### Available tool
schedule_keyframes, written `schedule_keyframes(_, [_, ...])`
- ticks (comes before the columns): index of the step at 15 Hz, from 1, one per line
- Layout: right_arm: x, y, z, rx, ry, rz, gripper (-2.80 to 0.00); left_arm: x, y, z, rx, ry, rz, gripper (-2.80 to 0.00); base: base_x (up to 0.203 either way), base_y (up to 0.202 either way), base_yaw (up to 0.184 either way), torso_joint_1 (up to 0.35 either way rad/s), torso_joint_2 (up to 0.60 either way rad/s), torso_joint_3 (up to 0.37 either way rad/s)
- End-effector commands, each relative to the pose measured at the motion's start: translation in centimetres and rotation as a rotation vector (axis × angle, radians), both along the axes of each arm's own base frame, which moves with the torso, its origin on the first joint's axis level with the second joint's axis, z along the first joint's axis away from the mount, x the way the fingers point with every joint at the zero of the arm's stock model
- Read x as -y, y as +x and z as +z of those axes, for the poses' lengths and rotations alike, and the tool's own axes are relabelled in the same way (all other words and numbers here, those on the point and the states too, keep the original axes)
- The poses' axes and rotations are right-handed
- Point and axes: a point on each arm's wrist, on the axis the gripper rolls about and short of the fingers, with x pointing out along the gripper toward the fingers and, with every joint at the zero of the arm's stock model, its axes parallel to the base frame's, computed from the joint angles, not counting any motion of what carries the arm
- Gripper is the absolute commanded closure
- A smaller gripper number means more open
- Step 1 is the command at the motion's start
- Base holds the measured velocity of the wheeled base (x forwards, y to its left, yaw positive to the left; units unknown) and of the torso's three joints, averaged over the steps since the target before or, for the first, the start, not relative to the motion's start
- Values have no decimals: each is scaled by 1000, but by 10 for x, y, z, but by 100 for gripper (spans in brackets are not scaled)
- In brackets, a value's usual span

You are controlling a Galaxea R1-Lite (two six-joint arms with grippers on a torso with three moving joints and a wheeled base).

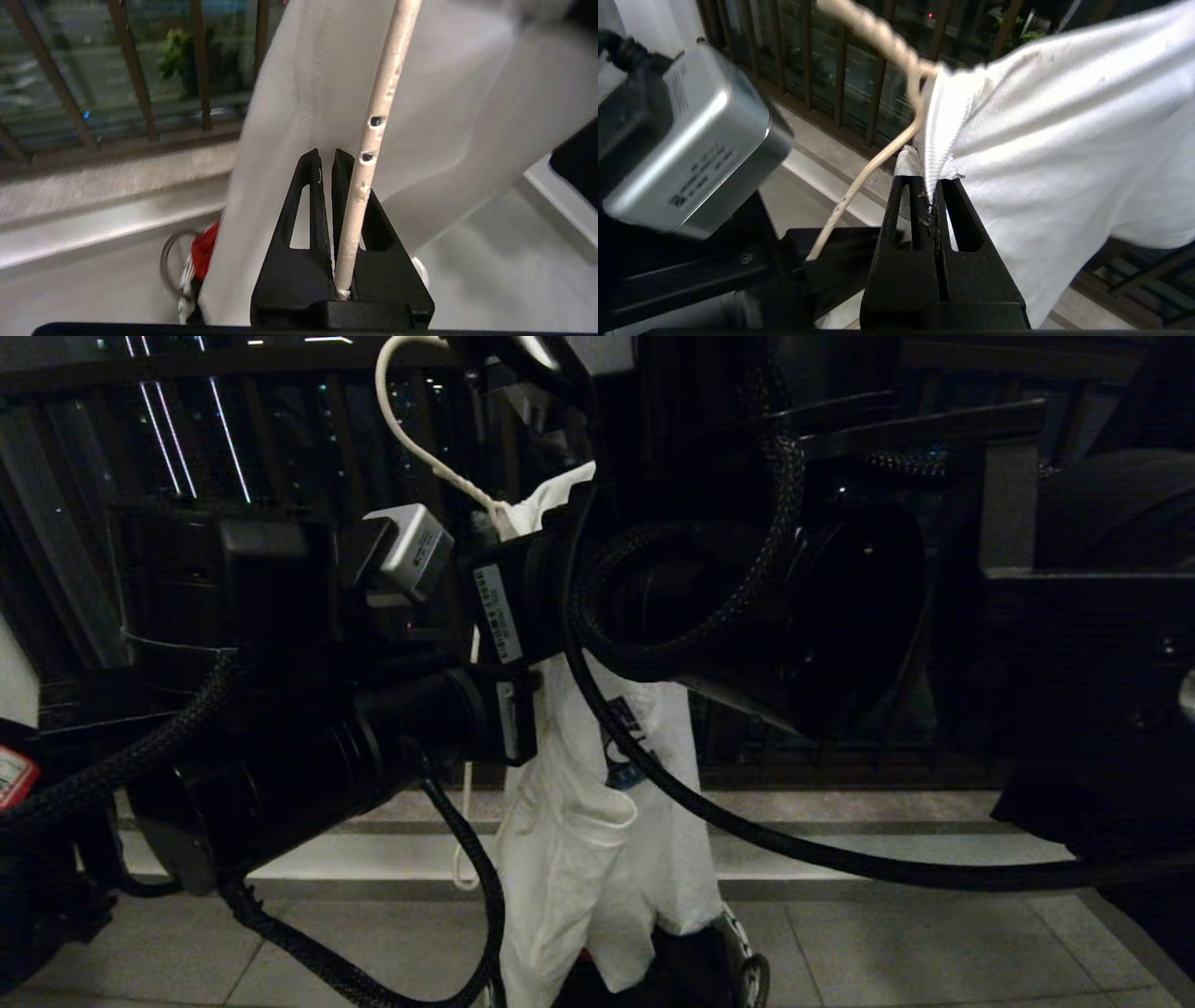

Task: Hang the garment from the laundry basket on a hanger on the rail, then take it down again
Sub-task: Hang the clothes on the clothes rack

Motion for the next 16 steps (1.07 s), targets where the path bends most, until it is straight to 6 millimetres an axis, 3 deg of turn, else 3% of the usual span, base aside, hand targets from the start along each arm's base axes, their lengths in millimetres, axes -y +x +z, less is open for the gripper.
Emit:
schedule_keyframes(1, [-2, -2, -1, -2, -5, 6, 0, 0, 0, -3, 4, -3, 1, 0, 0, 0, 0, 0, 0, 0])
schedule_keyframes(6, [-2, -2, -2, -2, -5, 4, 0, 0, 0, -2, 7, -4, 1, 0, 0, 0, 0, 0, 0, 0])
schedule_keyframes(7, [-2, -3, -1, -1, -4, 1, -280, 0, 0, -2, 7, -4, 1, 0, 0, 0, 0, 0, 0, 0])
schedule_keyframes(13, [3, -5, -1, -1, -11, -27, -280, -4, -4, 3, 25, -11, 0, 0, 0, 0, 0, 0, 0, 0])
schedule_keyframes(16, [21, -13, 8, 9, -6, -70, -280, -7, -7, 7, 37, -17, 1, 0, 0, 0, 0, 0, 0, 0])
